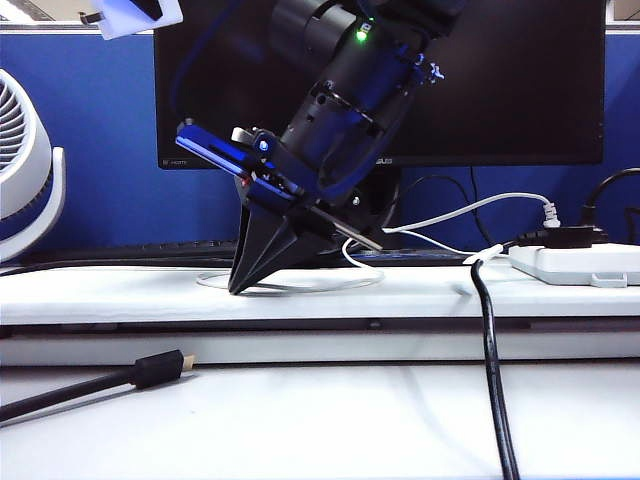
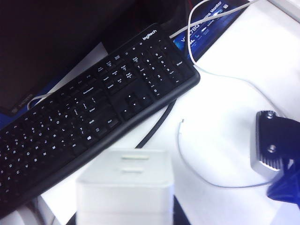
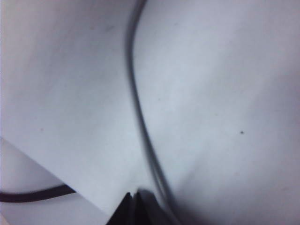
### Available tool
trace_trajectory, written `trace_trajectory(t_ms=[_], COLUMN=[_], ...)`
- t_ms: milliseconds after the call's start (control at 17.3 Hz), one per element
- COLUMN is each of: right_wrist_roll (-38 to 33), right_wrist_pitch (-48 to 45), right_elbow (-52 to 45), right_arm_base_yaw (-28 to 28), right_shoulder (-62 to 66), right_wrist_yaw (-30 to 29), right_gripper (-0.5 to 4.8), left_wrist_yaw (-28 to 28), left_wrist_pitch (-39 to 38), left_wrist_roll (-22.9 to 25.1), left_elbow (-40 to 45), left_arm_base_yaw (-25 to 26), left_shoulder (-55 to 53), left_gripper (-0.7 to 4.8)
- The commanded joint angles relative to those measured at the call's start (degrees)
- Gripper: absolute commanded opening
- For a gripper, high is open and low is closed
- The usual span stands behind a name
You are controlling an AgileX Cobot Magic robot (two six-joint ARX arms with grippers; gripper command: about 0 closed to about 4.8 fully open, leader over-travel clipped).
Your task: Pick up the Type-C charging cable and the charging base, insert one end of the Type-C charger into the corresponding slot on the base, and finally place the plugged-in charger back on the table.
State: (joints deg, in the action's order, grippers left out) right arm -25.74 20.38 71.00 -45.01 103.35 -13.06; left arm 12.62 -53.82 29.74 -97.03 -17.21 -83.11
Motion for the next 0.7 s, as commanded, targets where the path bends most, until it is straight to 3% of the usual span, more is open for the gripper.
trace_trajectory(t_ms=[58, 406, 696], right_wrist_roll=[-1.53, -5.35, -3.63], right_wrist_pitch=[2.1, 4.37, 4.66], right_elbow=[-0.02, -0.02, 0.0], right_arm_base_yaw=[0.2, 3.85, 8.17], right_shoulder=[0.33, 0.31, -0.92], right_wrist_yaw=[5.62, 11.72, 11.45], right_gripper=[-0.05, -0.05, -0.05], left_wrist_yaw=[0.24, 0.24, 0.24], left_wrist_pitch=[1.01, 0.42, 0.09], left_wrist_roll=[-0.22, -0.22, -0.22], left_elbow=[-0.39, -0.39, -0.39], left_arm_base_yaw=[0.0, -0.02, 0.0], left_shoulder=[0.39, 0.39, 0.39], left_gripper=[-0.06, -0.06, -0.06])
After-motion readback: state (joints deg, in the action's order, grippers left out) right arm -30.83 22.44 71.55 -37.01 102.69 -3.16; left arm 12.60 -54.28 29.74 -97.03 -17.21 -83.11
